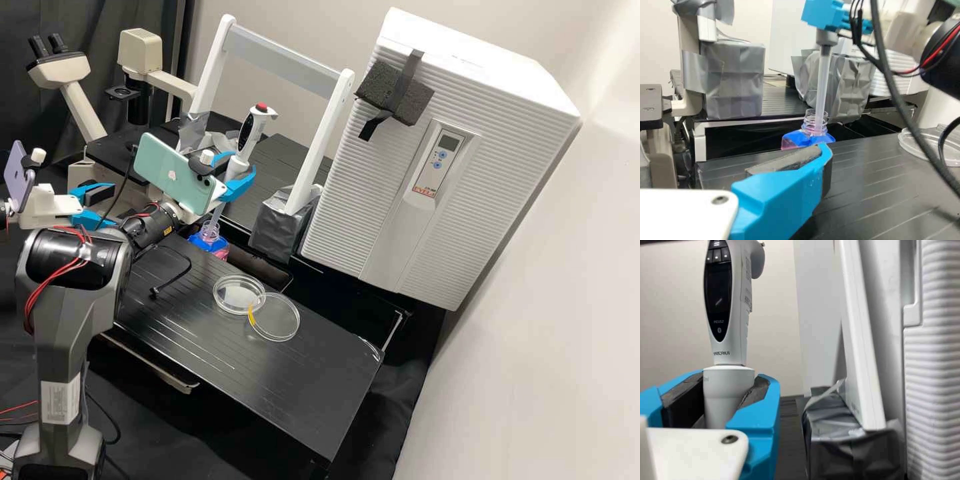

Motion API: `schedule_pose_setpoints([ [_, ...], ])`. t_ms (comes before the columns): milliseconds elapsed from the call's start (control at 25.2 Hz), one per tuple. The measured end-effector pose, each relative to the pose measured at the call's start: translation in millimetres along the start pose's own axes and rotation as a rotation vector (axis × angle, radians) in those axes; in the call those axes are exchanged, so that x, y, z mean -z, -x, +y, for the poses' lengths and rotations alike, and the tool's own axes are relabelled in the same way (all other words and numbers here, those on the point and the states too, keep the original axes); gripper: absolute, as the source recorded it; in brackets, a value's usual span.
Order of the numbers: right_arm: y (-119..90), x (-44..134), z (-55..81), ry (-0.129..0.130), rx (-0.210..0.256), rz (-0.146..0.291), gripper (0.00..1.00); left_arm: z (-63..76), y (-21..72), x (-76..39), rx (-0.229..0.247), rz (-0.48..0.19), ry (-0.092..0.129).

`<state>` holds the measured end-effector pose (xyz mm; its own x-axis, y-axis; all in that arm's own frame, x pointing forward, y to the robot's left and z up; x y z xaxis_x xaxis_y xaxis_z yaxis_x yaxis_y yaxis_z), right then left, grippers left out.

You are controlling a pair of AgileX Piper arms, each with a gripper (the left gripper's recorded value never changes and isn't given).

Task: Use the pipette

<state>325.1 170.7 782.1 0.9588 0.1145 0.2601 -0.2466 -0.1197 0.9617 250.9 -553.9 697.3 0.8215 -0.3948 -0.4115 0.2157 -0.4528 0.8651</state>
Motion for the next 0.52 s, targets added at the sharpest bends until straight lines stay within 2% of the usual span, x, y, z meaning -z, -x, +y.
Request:
schedule_pose_setpoints([
  [119, 2.1, -2.1, -5.5, 0.024, 0.015, -0.004, 0.00, 0.6, 0.2, -0.2, -0.002, -0.001, 0.000],
  [198, 4.6, -4.7, -10.8, 0.043, 0.026, -0.026, 0.00, 0.6, 0.2, -0.2, -0.002, -0.001, 0.000],
  [317, 7.3, -6.5, -17.9, 0.056, 0.039, -0.049, 0.00, 0.6, 0.2, -0.2, -0.002, -0.001, 0.000],
  [396, 8.4, -7.8, -21.7, 0.074, 0.047, -0.058, 0.00, 0.6, 0.2, -0.2, -0.002, -0.001, 0.000],
  [515, 8.9, -8.0, -22.7, 0.083, 0.048, -0.062, 0.00, 0.6, 0.2, -0.2, -0.002, -0.001, 0.000],
])
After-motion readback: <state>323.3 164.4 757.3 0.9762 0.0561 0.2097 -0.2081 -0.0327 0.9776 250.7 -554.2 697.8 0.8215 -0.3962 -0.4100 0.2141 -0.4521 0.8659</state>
